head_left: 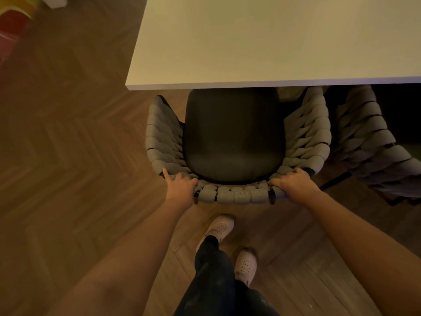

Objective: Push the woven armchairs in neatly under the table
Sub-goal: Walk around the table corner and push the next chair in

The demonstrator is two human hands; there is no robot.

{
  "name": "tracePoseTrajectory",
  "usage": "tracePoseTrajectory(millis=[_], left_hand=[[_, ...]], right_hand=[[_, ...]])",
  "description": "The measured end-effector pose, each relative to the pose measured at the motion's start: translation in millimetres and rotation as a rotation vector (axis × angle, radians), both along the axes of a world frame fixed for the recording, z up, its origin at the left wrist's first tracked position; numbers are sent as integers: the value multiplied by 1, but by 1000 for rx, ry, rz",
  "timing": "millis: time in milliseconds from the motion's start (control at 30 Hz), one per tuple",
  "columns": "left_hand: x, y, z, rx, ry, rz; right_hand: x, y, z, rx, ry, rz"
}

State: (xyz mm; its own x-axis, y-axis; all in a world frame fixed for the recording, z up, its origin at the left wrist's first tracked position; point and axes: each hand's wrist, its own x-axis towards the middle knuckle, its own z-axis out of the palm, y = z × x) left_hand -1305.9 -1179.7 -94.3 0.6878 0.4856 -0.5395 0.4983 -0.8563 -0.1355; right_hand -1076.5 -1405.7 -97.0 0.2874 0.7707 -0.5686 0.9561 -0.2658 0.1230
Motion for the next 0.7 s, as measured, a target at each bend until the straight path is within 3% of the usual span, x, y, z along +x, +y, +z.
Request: tracePoseTrajectory(millis=[700], left_hand=[[-19,-10,0,-40,-73,69]], right_hand=[[-12,-10,-14,2,33,-31]])
